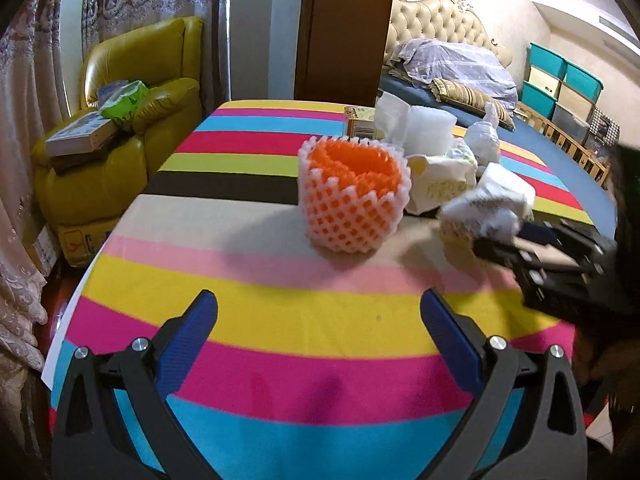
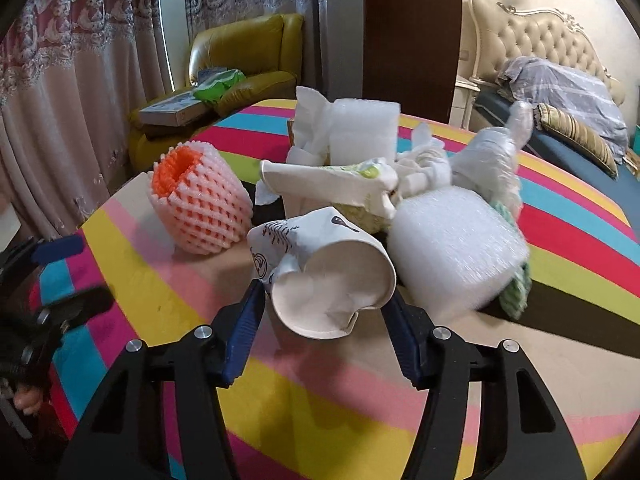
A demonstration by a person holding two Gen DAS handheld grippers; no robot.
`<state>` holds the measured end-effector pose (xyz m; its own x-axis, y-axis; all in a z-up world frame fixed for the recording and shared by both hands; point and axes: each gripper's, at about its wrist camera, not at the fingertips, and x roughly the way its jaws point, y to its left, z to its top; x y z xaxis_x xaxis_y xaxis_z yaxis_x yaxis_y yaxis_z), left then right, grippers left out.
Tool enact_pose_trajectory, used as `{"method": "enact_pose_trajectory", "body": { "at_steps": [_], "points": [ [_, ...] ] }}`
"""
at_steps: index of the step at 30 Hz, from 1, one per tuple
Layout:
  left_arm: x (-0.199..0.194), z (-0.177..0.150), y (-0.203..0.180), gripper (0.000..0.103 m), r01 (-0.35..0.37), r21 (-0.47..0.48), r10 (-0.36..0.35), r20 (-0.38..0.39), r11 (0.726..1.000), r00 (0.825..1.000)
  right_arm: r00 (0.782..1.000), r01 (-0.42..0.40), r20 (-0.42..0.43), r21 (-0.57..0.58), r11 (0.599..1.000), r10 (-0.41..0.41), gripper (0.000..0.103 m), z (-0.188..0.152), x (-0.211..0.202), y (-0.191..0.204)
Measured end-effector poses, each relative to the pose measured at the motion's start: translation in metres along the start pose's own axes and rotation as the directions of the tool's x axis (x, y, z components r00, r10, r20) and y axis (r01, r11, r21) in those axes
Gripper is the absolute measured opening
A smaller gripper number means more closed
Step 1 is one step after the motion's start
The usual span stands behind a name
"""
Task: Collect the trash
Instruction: 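Grasp the orange foam fruit net with the left tool while the right tool grasps the paper cup, then carry the orange net and paper cup toward the pink wastebasket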
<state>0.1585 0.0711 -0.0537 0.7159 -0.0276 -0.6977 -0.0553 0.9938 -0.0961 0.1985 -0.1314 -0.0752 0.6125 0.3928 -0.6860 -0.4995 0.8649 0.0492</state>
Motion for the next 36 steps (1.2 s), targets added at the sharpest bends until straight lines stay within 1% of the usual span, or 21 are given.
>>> {"method": "enact_pose_trajectory", "body": {
  "at_steps": [4, 7, 9, 12, 14, 15, 16, 17, 18, 19, 21, 26, 31, 36],
  "points": [
    [0.023, 0.016, -0.006, 0.098, 0.011, -0.033, -0.012, -0.042, 0.999, 0.999, 1.000, 0.020, 0.009, 0.001, 1.000, -0.020, 0.057, -0.009, -0.011, -0.004],
    [0.040, 0.028, -0.011, 0.098, -0.009, -0.052, 0.006, -0.060, 0.999, 0.998, 1.000, 0.017, 0.011, 0.025, 1.000, -0.018, 0.057, -0.013, -0.014, -0.008],
    [0.049, 0.038, -0.015, 0.098, -0.018, -0.058, 0.014, -0.060, 0.998, 0.998, 1.000, 0.013, 0.012, 0.039, 0.999, -0.014, 0.057, -0.014, -0.015, -0.011],
    [0.062, 0.051, -0.020, 0.097, -0.075, -0.058, 0.072, -0.053, 0.996, 0.996, 1.000, 0.015, 0.009, 0.044, 0.999, -0.015, 0.057, -0.015, -0.015, -0.012],
    [0.071, 0.057, -0.023, 0.096, -0.093, -0.046, 0.090, -0.064, 0.995, 0.994, 1.000, 0.016, 0.007, 0.048, 0.999, -0.016, 0.057, -0.015, -0.014, -0.013],
    [0.076, 0.059, -0.025, 0.086, -0.093, -0.032, 0.090, -0.070, 0.995, 0.993, 1.000, 0.017, 0.006, 0.051, 0.999, -0.017, 0.057, -0.015, -0.014, -0.014],
    [0.078, 0.059, -0.025, 0.071, -0.084, -0.025, 0.082, -0.069, 0.996, 0.994, 1.000, 0.016, 0.007, 0.053, 0.998, -0.016, 0.057, -0.015, -0.014, -0.013],
    [0.077, 0.058, -0.027, 0.064, -0.067, -0.021, 0.066, -0.062, 0.998, 0.996, 1.000, 0.015, 0.006, 0.054, 0.998, -0.015, 0.057, -0.015, -0.014, -0.013],
    [0.075, 0.058, -0.028, 0.053, -0.053, -0.019, 0.052, -0.049, 0.998, 0.997, 1.000, 0.016, 0.006, 0.055, 0.998, -0.016, 0.057, -0.015, -0.014, -0.014],
    [0.072, 0.057, -0.030, 0.049, -0.054, -0.010, 0.053, -0.034, 0.999, 0.998, 1.000, 0.016, 0.005, 0.055, 0.998, -0.017, 0.057, -0.015, -0.014, -0.013],
    [0.067, 0.054, -0.032, 0.044, -0.046, 0.007, 0.046, -0.014, 0.999, 0.999, 1.000, 0.019, 0.007, 0.055, 0.998, -0.019, 0.057, -0.015, -0.014, -0.013],
    [0.050, 0.043, -0.036, 0.041, -0.027, 0.035, 0.026, 0.024, 0.999, 0.999, 1.000, 0.022, 0.020, 0.054, 0.998, -0.023, 0.057, -0.018, -0.018, -0.012],
    [0.026, 0.022, -0.043, 0.041, 0.015, 0.053, -0.018, 0.057, 0.998, 0.998, 0.999, 0.028, 0.020, 0.049, 0.998, -0.029, 0.057, -0.026, -0.025, -0.012],
    [0.013, 0.011, -0.057, 0.041, 0.059, 0.085, -0.065, 0.071, 0.995, 0.995, 0.997, 0.068, 0.028, 0.054, 0.996, -0.070, 0.057, -0.036, -0.040, -0.021]
  ]
}}
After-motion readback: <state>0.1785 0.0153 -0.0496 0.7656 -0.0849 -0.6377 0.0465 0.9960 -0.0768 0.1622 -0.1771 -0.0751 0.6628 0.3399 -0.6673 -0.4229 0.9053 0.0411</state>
